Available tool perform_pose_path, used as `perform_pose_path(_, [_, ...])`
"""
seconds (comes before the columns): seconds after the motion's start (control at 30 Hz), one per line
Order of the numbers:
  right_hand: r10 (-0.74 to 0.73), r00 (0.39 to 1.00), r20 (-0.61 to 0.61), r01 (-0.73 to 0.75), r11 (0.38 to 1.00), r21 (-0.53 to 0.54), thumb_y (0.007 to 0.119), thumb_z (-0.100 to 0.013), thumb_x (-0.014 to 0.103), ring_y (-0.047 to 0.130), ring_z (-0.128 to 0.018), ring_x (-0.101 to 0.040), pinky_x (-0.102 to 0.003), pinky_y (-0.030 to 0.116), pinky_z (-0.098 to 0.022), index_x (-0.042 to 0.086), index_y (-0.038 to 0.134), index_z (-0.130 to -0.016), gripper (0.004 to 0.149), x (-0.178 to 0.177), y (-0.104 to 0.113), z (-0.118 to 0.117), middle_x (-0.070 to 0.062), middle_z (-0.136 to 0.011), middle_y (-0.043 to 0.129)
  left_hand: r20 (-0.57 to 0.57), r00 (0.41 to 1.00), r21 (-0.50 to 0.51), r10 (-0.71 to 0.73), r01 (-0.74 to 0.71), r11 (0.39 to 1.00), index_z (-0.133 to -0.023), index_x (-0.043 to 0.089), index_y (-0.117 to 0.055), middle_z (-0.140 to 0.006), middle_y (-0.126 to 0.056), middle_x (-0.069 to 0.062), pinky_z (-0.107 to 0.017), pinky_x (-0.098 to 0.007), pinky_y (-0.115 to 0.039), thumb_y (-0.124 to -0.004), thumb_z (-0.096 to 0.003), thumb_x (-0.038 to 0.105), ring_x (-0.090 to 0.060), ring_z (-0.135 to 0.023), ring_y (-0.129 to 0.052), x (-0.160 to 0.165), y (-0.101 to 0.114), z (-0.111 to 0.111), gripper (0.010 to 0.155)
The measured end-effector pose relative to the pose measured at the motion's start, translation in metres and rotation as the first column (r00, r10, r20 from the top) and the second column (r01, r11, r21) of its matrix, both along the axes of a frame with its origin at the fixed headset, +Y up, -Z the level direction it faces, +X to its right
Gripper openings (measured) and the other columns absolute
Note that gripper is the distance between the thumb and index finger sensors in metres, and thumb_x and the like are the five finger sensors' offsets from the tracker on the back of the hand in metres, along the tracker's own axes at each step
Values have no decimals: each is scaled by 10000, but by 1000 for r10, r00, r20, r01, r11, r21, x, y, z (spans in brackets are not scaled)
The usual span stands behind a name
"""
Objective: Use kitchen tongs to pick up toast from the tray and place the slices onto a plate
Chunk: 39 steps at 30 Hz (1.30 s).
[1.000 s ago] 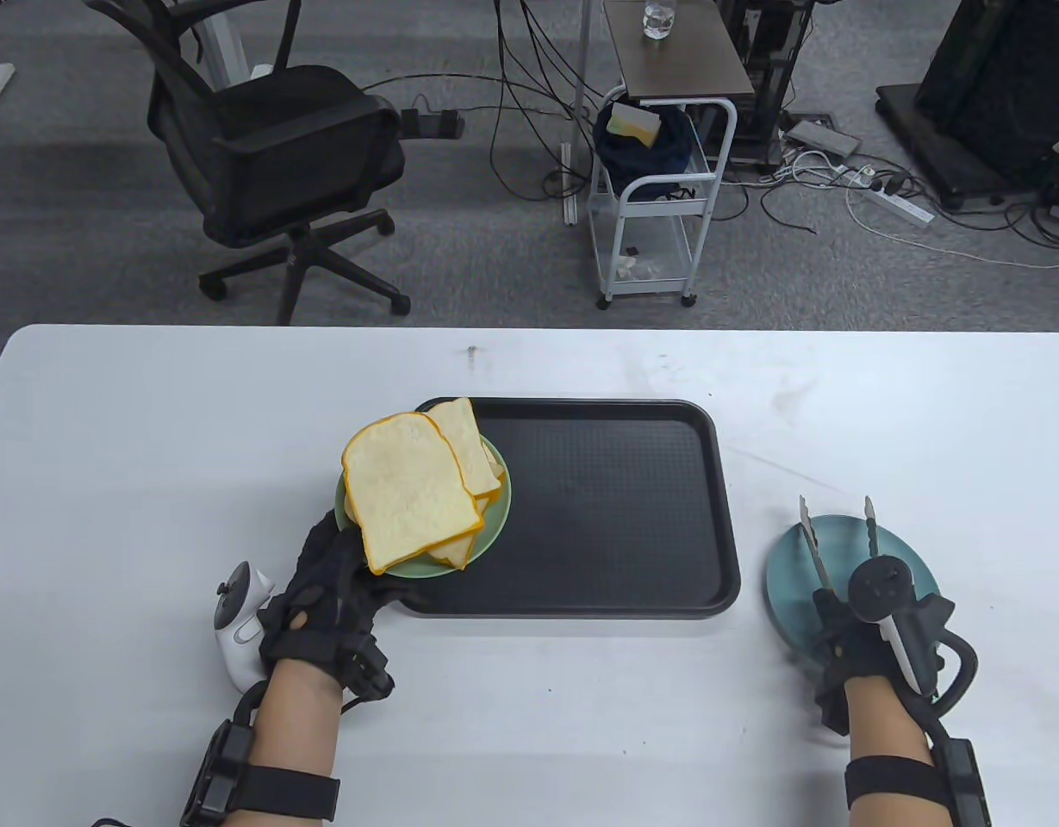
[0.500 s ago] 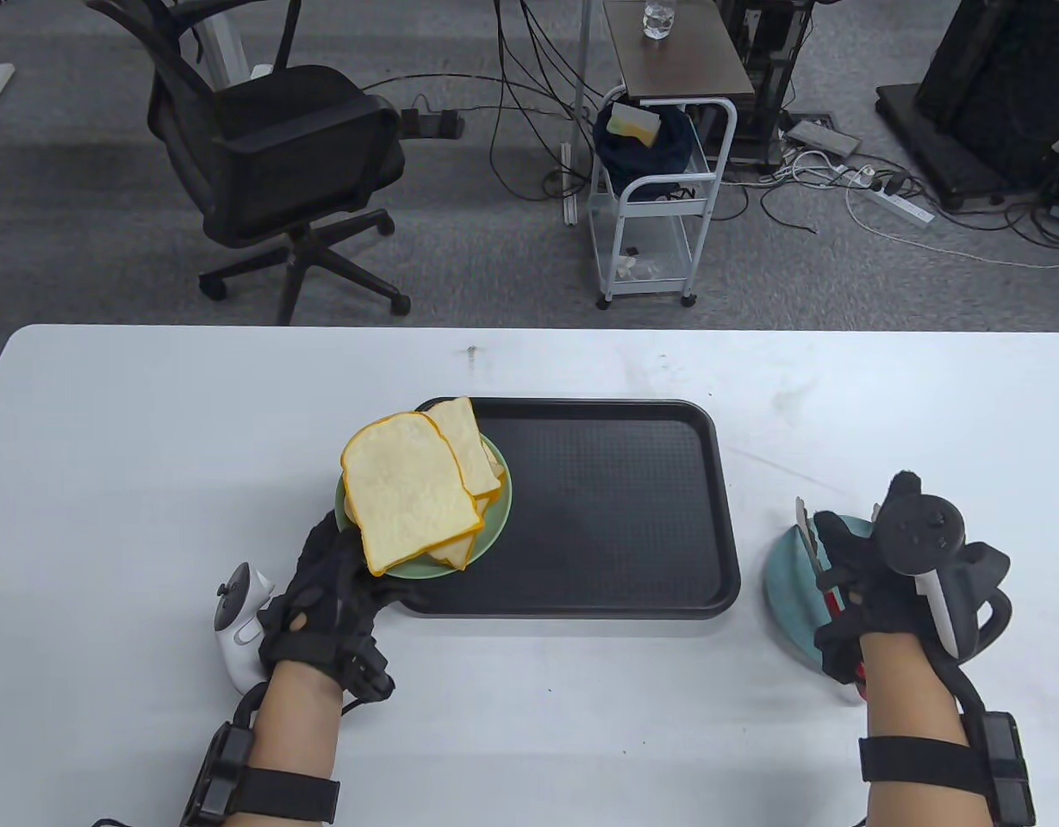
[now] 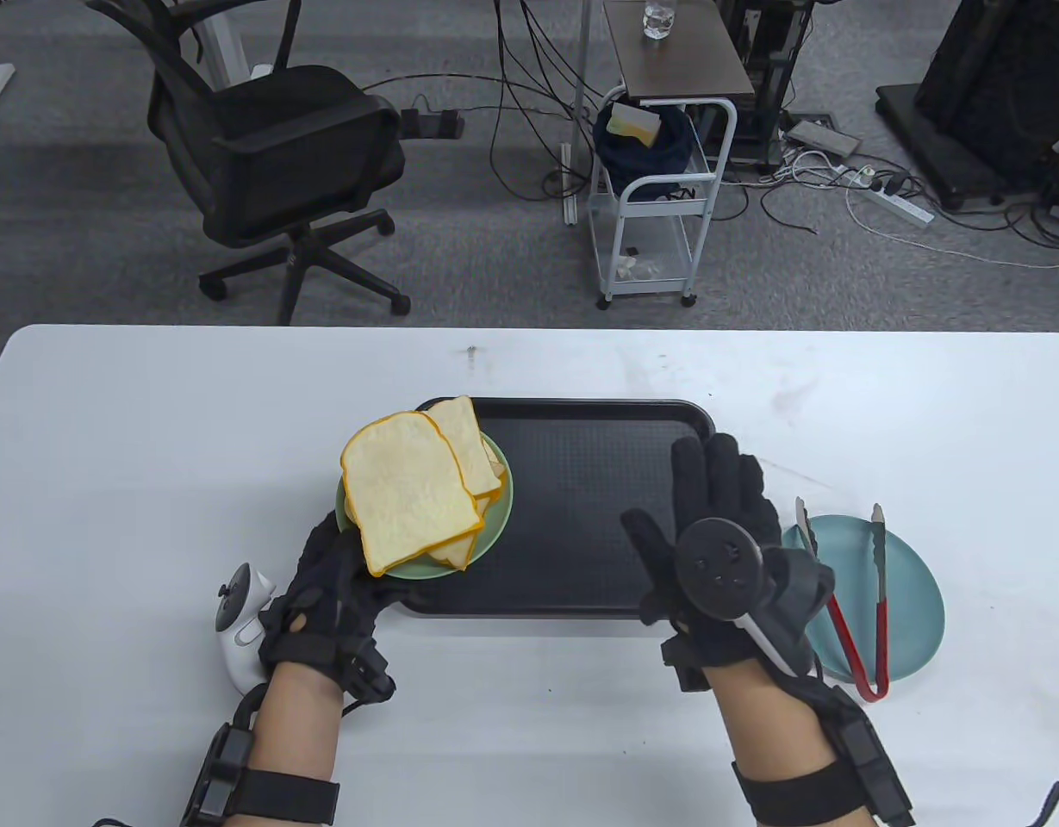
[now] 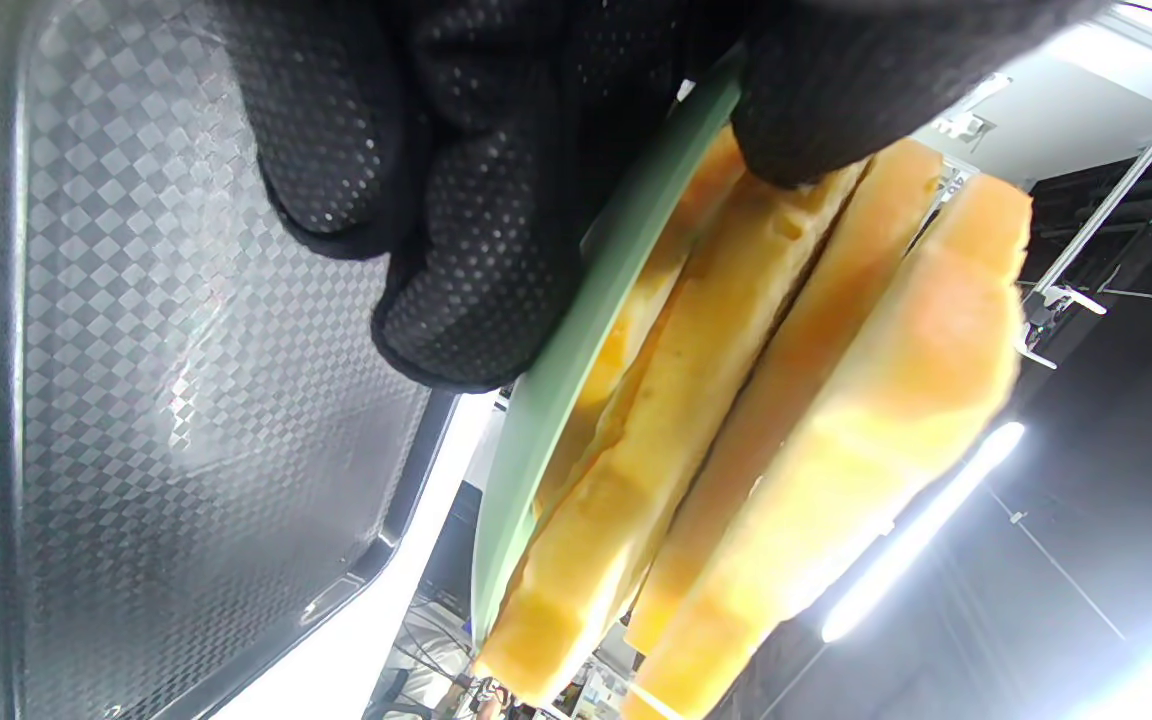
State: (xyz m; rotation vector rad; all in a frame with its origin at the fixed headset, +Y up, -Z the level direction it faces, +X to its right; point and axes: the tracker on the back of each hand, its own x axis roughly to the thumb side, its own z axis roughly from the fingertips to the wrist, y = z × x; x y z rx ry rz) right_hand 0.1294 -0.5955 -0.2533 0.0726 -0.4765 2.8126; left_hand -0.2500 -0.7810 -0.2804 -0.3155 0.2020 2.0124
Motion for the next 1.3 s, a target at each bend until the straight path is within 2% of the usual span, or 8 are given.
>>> perform_pose_path(0.27, [38,998,-57,-37,999,18,701,-511,567,417,-1030,-522,-688,534,-654,202,472,-1114,741,-17,-64,10,-205,-1170,379,-11,1000,-10,-10,10,1000,-1028,407,-366,-1045,-748,-6,-599,-426,-851,-736,-536,466,-244,-641,-1088,-1,-2,1,618])
perform_pose_path(0.37, [31,997,-74,-23,994,109,702,-509,558,424,-1023,-522,-690,539,-645,196,480,-1107,734,-15,-86,14,-206,-1162,390,-20,999,-23,-39,39,999,-1027,413,-367,-1051,-741,-7,-601,-427,-851,-731,-538,459,-247,-646,-1087,-3,-5,0,612])
perform_pose_path(0.4, [57,994,-91,-50,996,71,698,-509,567,414,-1021,-527,-692,542,-642,196,475,-1109,740,-15,-91,15,-210,-1162,382,-29,999,-36,-44,43,998,-1027,414,-373,-1053,-736,-6,-600,-426,-853,-730,-538,457,-244,-644,-1089,-4,-6,1,607])
perform_pose_path(0.43, [67,993,-100,-64,997,35,700,-507,567,402,-1027,-519,-692,534,-649,200,475,-1109,740,-14,-93,16,-206,-1164,375,-38,998,-42,-41,40,998,-1027,415,-376,-1058,-724,-7,-601,-426,-852,-731,-539,456,-246,-643,-1089,-5,-6,0,605])
perform_pose_path(0.67, [3,994,-113,0,1000,23,702,-504,569,409,-1019,-530,-698,543,-639,193,475,-1106,745,-8,-98,16,-210,-1160,379,-143,986,-118,-90,74,990,-1019,448,-369,-1036,-632,2,-613,-409,-855,-716,-539,457,-221,-664,-1083,-22,-8,-4,592])
perform_pose_path(0.9, [-21,992,-123,19,1000,-16,702,-505,570,408,-1019,-530,-699,543,-638,191,477,-1106,745,-7,-101,12,-212,-1159,377,-301,938,-214,-172,109,971,-1020,456,-342,-1017,-631,12,-628,-396,-858,-698,-540,460,-198,-687,-1083,-63,-2,-37,597])
perform_pose_path(1.03, [-28,993,-116,25,999,-32,703,-503,574,410,-1018,-532,-699,545,-636,191,479,-1106,748,-5,-103,10,-213,-1158,380,-356,909,-290,-217,113,950,-1021,446,-341,-1022,-639,9,-630,-402,-861,-698,-543,437,-209,-702,-1085,-83,-17,-56,598])
perform_pose_path(1.3, [-32,995,-93,26,997,-71,707,-499,584,412,-1018,-534,-699,545,-636,191,486,-1105,756,-2,-106,5,-217,-1159,381,-386,876,-447,-289,97,889,-1027,403,-351,-1031,-640,-16,-615,-436,-863,-715,-542,404,-263,-708,-1081,-95,-53,-64,606])
